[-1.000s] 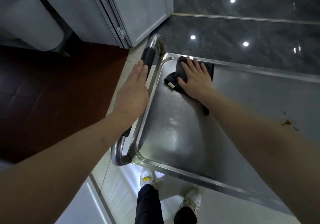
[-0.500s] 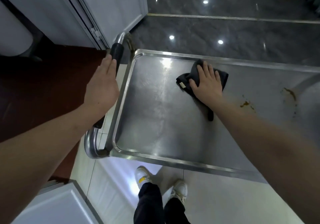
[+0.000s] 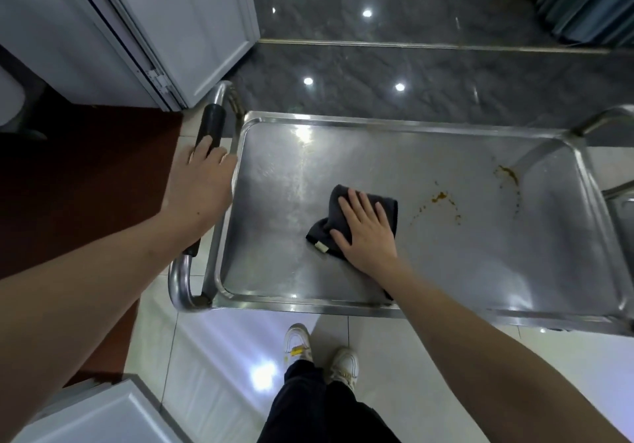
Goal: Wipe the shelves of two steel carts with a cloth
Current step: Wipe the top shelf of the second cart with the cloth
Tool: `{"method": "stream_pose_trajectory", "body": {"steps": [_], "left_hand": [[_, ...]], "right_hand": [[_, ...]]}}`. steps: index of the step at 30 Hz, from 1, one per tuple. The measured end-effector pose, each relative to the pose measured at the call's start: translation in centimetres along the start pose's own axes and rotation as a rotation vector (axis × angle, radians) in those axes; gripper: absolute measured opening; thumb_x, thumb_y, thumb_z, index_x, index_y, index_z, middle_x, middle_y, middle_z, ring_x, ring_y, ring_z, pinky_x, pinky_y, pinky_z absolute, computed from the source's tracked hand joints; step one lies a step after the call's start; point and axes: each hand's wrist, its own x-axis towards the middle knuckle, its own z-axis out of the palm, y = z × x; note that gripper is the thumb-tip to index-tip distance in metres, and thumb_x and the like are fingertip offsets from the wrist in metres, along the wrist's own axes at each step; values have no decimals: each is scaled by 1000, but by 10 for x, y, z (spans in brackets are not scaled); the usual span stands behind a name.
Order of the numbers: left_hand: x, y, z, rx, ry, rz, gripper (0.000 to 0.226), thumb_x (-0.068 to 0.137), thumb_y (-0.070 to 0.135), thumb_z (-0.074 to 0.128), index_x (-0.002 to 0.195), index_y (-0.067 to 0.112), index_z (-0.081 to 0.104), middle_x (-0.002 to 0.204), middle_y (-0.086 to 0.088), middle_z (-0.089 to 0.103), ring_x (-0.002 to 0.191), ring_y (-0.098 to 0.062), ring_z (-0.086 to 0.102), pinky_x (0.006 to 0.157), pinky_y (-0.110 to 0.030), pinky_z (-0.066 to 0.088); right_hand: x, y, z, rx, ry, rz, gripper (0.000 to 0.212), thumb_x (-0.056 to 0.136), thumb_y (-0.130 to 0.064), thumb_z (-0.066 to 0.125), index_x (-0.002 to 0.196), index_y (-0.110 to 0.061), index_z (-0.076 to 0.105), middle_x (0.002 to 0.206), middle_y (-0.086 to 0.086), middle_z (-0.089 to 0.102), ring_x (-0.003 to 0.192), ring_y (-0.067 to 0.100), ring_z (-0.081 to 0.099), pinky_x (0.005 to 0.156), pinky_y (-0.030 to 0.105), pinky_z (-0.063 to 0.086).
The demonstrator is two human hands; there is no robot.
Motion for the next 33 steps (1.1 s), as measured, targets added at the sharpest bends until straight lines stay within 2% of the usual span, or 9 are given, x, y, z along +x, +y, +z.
{"method": "stream_pose_trajectory", "body": {"steps": [2,7,14,16,18,21,25,30,33], "left_hand": [[-1,18,-7,-8,-18,-16,44,81,11,64,124,20,59,133,-4,61,140,-30,36,112,-49,30],[-21,101,-4,-264,-178,70,50,86,12,59,135,21,55,137,-3,57,129,-27,48,105,-43,39],[-65,205,24,-476,-267,89,12,92,21,49,101,22,59,110,1,62,106,-25,57,85,-38,45],[-66,222,30,-490,-245,84,16,92,15,50,104,22,59,113,1,60,111,-25,57,87,-37,43],[-61,238,32,-487,-235,101,34,93,10,50,124,19,59,134,0,56,127,-25,50,99,-38,41],[-47,255,31,-471,-257,132,54,96,5,41,149,15,42,161,-1,33,147,-24,29,115,-39,31],[-22,269,38,-480,-278,61,60,99,3,31,157,15,29,169,-1,13,155,-26,14,121,-43,24],[6,268,58,-429,-316,61,65,95,0,38,157,12,27,169,-4,13,154,-27,13,120,-45,27],[7,275,60,-393,-392,18,69,97,5,38,161,16,16,170,0,5,155,-23,6,121,-45,23]], "right_hand": [[-11,0,2,6,-12,16,77,104,-61,31,169,-26,9,176,-5,-5,162,18,-7,131,46,-4],[-43,0,5,-2,-51,9,75,104,-58,33,169,-29,7,176,-6,-5,162,19,-6,131,47,-4],[-106,40,17,-30,-27,-52,74,105,-62,32,168,-33,7,175,-9,-3,162,14,-7,131,45,0],[-122,61,15,-23,-15,-53,73,104,-62,32,168,-32,11,176,-8,1,162,15,-3,130,45,1],[-136,85,12,-28,-10,-57,73,104,-63,31,168,-32,13,176,-8,5,162,16,0,130,46,4],[-145,111,6,-54,-2,-74,73,104,-64,32,167,-31,19,176,-6,10,162,18,6,129,47,11],[-138,117,3,-91,43,-152,74,101,-64,44,163,-24,34,173,3,24,159,25,23,125,49,26],[-125,110,9,-57,29,-241,78,101,-63,43,166,-23,26,175,3,14,163,24,6,130,54,10],[-117,110,10,-49,6,-235,80,100,-65,40,167,-25,20,176,0,9,163,21,0,130,52,5]]}}
